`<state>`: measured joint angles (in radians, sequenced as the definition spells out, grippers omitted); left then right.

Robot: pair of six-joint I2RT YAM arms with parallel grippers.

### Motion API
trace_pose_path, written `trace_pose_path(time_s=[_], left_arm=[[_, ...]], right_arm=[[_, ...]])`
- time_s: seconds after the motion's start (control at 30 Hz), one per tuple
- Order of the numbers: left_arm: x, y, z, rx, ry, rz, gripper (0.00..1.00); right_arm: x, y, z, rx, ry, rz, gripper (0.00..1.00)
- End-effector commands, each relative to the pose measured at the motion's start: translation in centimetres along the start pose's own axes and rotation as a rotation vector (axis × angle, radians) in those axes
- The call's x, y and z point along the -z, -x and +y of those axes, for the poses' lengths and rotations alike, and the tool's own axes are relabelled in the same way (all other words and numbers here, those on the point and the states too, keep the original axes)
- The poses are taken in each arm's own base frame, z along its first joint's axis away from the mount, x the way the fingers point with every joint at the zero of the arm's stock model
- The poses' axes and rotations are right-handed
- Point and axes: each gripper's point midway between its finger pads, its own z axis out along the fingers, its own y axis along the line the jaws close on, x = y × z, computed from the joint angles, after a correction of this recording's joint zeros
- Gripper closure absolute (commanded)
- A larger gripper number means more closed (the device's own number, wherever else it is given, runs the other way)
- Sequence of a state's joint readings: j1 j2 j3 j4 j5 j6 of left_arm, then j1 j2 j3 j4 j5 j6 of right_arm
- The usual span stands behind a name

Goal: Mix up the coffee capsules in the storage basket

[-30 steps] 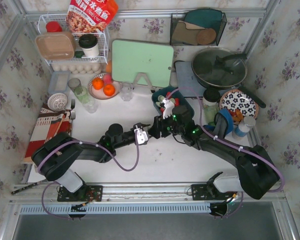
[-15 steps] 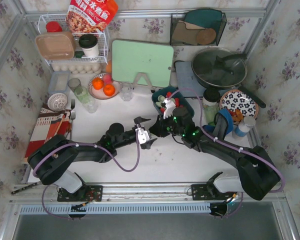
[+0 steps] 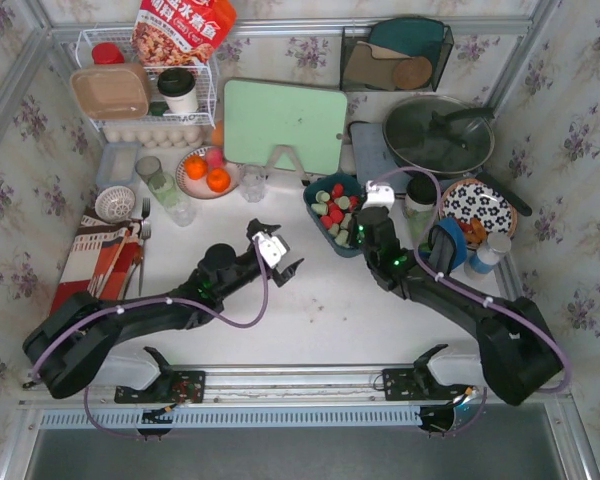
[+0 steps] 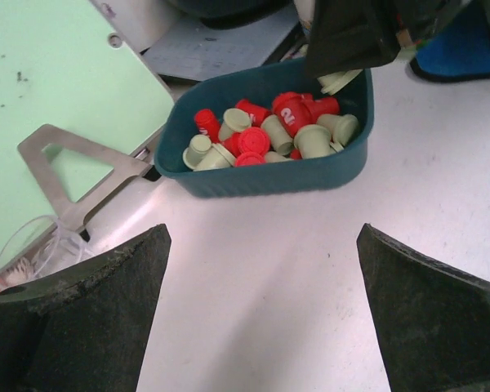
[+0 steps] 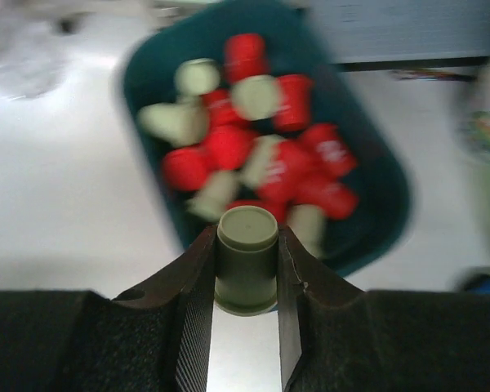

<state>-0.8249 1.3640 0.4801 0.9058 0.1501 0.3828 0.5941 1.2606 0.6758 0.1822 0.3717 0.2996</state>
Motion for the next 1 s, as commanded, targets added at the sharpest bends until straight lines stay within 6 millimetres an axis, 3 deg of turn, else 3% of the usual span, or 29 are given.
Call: trace_pose_path(time_s=[0.0, 0.17, 0.33, 0.5, 0.7, 0.8, 0.97], left_arm=[[0.8, -0.4, 1.3, 0.145, 0.095, 0.074, 0.01], [1.6, -1.0, 1.8, 0.204, 0.143, 0.123, 0.01], [2.3, -1.3, 2.2, 0.209, 0.180, 0.133, 0.01], [2.6, -0.8, 2.5, 0.209, 0.190, 0.131, 0.01], [3.2, -0.1, 3.0, 0.209, 0.209, 0.125, 0.01], [3.7, 0.7, 3.4, 0.210, 0.219, 0.113, 0.01], [4.8, 1.5, 3.9, 0.215, 0.241, 0.112, 0.01]], right_arm=[[-1.5, 1.4, -8.6, 0.033, -0.368, -0.069, 1.00], [-4.3, -0.5, -10.6, 0.030, -0.378, -0.007, 1.00], [-6.0, -1.0, -10.1, 0.051, -0.323, 0.025, 0.94], [-6.2, -1.7, -10.7, 0.025, -0.352, 0.075, 0.76], [-5.2, -1.3, -9.9, -0.004, -0.310, 0.088, 0.37], [-4.2, -0.2, -9.5, -0.018, -0.291, 0.071, 0.28], [-2.2, 2.6, -9.1, -0.029, -0.262, -0.002, 0.24]])
